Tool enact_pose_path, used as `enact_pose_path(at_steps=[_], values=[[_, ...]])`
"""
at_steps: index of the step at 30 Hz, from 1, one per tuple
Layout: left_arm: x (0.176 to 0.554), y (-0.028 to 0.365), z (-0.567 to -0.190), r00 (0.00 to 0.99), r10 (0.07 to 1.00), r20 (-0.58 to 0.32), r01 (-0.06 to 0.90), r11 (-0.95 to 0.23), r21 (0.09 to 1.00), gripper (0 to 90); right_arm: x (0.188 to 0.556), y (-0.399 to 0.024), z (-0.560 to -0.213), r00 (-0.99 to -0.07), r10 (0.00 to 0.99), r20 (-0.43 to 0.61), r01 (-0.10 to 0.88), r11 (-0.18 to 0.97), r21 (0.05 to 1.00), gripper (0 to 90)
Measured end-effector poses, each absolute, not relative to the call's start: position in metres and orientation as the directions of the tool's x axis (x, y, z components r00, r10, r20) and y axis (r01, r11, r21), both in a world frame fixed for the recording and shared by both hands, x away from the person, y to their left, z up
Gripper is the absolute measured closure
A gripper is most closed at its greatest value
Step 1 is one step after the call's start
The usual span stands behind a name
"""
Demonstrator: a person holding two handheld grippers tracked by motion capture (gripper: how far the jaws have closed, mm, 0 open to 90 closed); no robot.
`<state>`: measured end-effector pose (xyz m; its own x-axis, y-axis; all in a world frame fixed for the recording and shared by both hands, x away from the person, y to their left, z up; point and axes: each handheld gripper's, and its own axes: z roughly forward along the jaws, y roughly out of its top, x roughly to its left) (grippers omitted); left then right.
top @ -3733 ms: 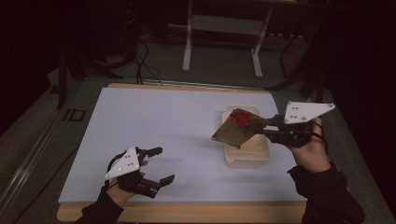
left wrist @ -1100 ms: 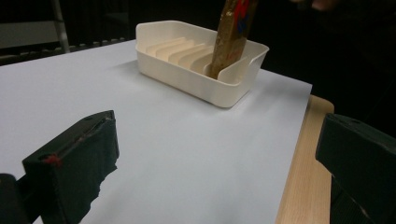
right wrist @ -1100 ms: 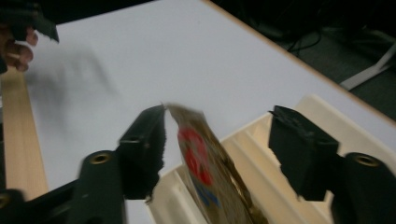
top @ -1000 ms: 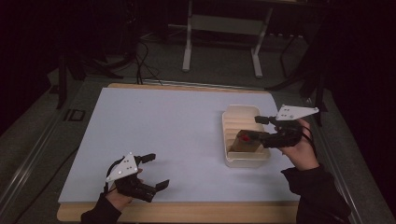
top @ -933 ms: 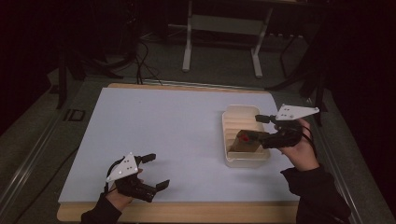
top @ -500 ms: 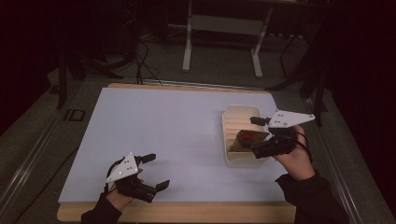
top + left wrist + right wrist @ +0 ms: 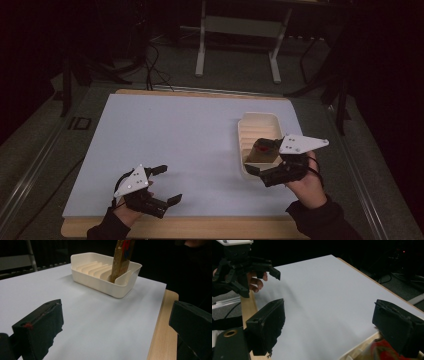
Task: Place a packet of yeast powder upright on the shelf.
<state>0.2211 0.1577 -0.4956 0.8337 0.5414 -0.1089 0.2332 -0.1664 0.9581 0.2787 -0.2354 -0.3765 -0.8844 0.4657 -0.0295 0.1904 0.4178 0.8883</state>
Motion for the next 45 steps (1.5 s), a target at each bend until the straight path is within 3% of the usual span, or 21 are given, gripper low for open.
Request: enact_pose_path(at_steps=[26,38,45], values=[[0.219,0.156,-0.496,0.843,0.530,-0.095,0.219,-0.176,0.960,0.1,0.242,-0.215,-0.459,-0.902,0.429,0.054,0.273,0.470,0.839,13.1],[0.218,0.156,-0.495,0.844,0.528,-0.090,0.212,-0.175,0.961,0.1,0.231,-0.230,-0.474,-0.884,0.461,0.075,0.310,0.459,0.833,13.2],[0.218,0.155,-0.496,0.844,0.529,-0.091,0.215,-0.178,0.960,0.1,0.230,-0.244,-0.481,-0.860,0.490,0.141,0.369,0.407,0.836,13.5]])
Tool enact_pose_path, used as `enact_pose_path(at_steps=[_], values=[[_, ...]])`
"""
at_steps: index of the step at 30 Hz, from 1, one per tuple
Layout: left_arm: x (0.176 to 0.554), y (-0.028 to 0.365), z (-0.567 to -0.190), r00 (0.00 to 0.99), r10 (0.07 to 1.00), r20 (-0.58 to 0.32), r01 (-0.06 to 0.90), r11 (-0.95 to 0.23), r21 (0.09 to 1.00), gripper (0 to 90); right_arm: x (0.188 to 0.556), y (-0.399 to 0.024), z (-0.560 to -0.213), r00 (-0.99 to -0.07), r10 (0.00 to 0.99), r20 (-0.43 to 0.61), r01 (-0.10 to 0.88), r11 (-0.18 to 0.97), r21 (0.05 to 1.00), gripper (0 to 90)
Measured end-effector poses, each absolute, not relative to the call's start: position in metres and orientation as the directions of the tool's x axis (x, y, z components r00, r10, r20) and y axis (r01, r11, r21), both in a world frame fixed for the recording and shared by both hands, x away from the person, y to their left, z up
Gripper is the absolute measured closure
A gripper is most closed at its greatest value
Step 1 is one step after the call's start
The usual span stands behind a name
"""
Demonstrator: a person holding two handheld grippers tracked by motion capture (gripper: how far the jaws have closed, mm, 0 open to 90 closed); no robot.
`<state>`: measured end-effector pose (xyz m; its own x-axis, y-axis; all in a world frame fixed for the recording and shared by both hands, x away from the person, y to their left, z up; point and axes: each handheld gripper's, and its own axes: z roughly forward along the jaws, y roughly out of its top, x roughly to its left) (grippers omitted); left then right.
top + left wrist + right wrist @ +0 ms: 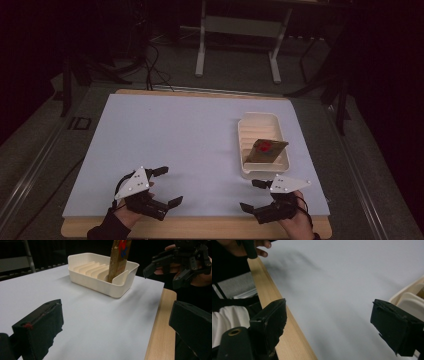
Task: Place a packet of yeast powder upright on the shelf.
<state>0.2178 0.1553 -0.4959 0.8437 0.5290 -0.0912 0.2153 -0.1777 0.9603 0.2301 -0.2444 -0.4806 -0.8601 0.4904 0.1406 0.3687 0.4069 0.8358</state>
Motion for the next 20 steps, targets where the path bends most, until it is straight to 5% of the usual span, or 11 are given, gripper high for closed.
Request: enact_pose_path(at_steps=[20], values=[[0.2162,0.1555,-0.4993,0.837,0.539,-0.092,0.218,-0.173,0.961,0.1,0.2343,-0.2481,-0.4838,-0.862,0.493,0.118,0.355,0.420,0.835,13.7]])
